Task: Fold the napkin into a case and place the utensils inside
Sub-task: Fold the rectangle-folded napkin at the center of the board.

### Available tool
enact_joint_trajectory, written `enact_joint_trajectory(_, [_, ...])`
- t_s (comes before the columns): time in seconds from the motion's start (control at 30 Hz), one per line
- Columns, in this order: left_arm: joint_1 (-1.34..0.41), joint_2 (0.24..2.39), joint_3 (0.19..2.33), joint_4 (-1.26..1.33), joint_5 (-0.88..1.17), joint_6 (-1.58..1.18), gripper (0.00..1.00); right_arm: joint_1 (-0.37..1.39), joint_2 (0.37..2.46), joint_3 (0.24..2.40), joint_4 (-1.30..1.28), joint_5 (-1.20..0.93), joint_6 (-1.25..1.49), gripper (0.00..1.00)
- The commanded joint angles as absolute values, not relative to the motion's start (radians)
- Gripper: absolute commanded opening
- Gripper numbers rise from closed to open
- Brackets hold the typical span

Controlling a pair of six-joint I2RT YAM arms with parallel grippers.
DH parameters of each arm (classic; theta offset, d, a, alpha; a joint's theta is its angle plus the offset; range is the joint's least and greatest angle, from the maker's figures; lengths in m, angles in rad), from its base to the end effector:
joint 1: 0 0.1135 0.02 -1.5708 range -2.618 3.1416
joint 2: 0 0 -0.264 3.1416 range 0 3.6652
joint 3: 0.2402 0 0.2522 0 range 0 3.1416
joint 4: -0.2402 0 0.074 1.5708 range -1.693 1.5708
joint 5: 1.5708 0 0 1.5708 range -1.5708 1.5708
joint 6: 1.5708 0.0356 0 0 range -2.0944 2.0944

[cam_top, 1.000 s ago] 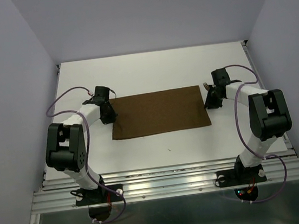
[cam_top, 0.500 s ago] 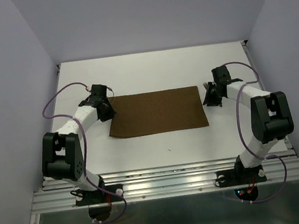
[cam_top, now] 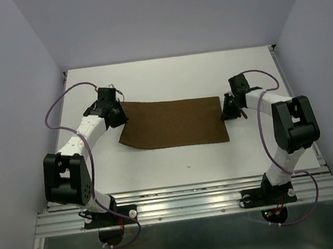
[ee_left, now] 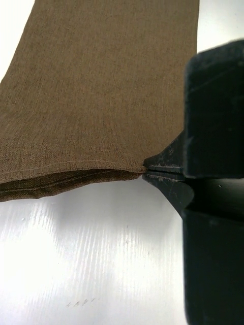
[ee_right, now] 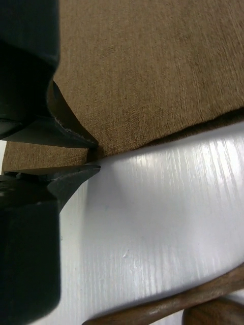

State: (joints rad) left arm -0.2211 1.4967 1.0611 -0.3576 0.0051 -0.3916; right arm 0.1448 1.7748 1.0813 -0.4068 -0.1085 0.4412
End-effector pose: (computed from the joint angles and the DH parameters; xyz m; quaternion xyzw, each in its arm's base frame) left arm 0.3168 -0.0714 0.2497 -0.0778 0.9221 -0.1166 0.3607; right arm 0.3456 0.0543 0.1641 0.1309 0.9622 0.1177 0.2076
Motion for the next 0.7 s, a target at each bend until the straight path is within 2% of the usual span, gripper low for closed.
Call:
enact_joint_trajectory(0.0, [-0.236,1.447,1.123,-0.379,0.035,-0.351,0.00,0.155,1.778,1.095,-0.400,-0.098,0.423,0.22])
enact_joint_trajectory(0.07, [-0.253,1.448,1.152,-0.388,0.038,-0.345,0.00,0.164,1.769,1.083,-0.394,-0.103,0.428,0.14])
enact_joint_trajectory(0.17, [-0.290,1.459,1.195,-0.406,0.052,-0.344,0.00,0.178,1.761,1.066,-0.379,-0.121,0.443,0.10])
enact_joint_trajectory(0.37, [-0.367,1.486,1.269,-0.416,0.075,-0.377,0.00,0.227,1.747,1.040,-0.339,-0.130,0.500,0.07])
enact_joint_trajectory(0.67, [-0.515,1.581,1.400,-0.414,0.101,-0.406,0.00,0.267,1.764,1.026,-0.293,-0.152,0.566,0.07])
